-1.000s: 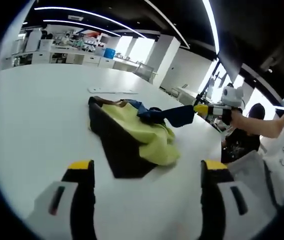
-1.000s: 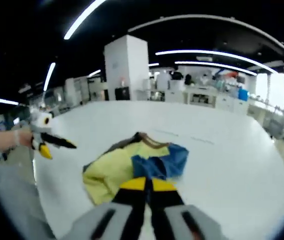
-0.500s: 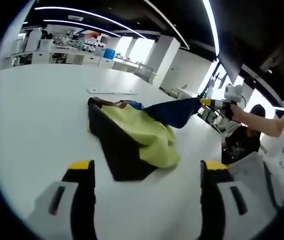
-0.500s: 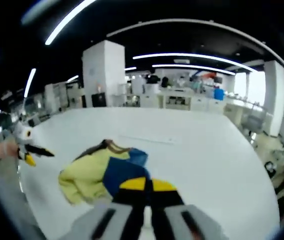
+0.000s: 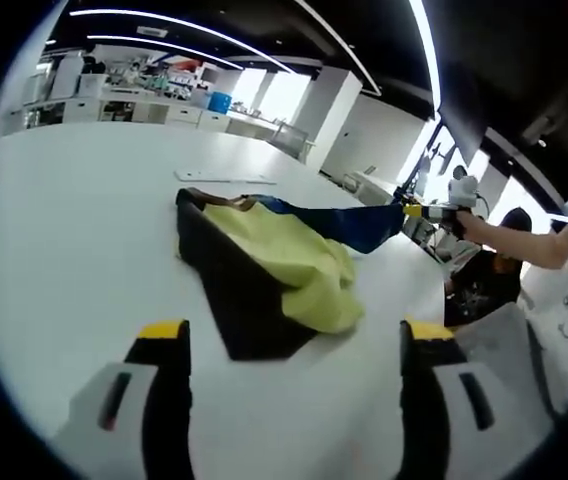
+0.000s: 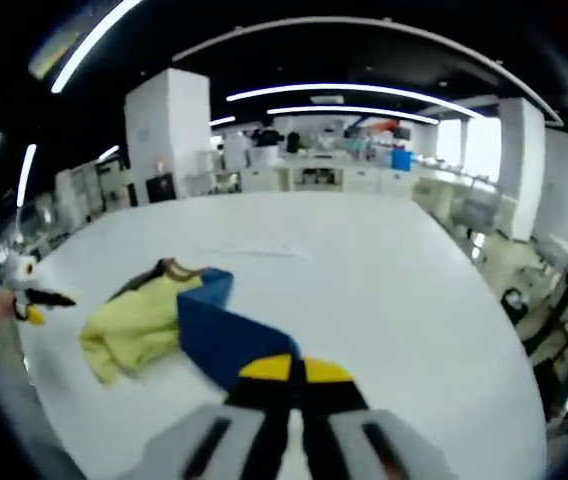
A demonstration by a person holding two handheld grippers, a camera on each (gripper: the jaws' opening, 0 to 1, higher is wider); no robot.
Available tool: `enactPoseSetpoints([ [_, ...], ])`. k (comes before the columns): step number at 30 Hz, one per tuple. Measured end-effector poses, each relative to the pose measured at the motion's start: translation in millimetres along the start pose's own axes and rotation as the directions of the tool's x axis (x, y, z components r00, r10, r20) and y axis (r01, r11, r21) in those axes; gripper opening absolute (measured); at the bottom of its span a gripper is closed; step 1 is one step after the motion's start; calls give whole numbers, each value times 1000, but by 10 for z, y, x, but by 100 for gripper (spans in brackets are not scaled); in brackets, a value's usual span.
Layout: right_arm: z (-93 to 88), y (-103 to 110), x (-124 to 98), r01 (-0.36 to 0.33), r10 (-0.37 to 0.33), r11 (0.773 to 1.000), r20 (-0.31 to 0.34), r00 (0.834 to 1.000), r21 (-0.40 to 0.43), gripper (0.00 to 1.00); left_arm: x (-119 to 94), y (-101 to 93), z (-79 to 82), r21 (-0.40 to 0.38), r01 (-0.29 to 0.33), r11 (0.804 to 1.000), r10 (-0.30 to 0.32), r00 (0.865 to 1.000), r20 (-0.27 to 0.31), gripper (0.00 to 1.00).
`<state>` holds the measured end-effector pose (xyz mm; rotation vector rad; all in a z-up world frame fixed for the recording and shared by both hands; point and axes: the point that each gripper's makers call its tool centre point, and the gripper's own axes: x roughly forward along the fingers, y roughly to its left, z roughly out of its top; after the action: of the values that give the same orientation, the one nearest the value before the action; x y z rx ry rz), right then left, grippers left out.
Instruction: Fold the garment on the visible template until the final outline fits inside the template.
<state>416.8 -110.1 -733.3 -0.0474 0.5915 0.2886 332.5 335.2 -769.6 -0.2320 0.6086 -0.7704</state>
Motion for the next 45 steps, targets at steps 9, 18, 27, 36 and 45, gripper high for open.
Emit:
enactPoseSetpoints([
  [9, -203, -445, 33, 75, -73, 997, -58, 996, 23, 0, 37, 19, -13, -7, 0, 1000, 0, 1000, -11, 83],
  [18, -314, -806, 82, 154, -146, 984, -95, 985, 84, 0, 56, 56, -39, -16, -4, 1000, 4, 1000, -26, 83],
  [27, -424, -1048, 176, 204, -192, 977, -156, 969, 65, 0, 94, 117, -70, -28, -10, 1000, 9, 999, -40, 83],
  [36, -496, -1102, 283, 231, -218, 972, -207, 954, 39, 0, 120, 159, -66, -39, -24, 999, 22, 999, -39, 83],
  [45, -626, -1178, 348, 278, -258, 960, -256, 931, 43, 0, 134, 193, -78, -54, -34, 998, 32, 999, -38, 83],
])
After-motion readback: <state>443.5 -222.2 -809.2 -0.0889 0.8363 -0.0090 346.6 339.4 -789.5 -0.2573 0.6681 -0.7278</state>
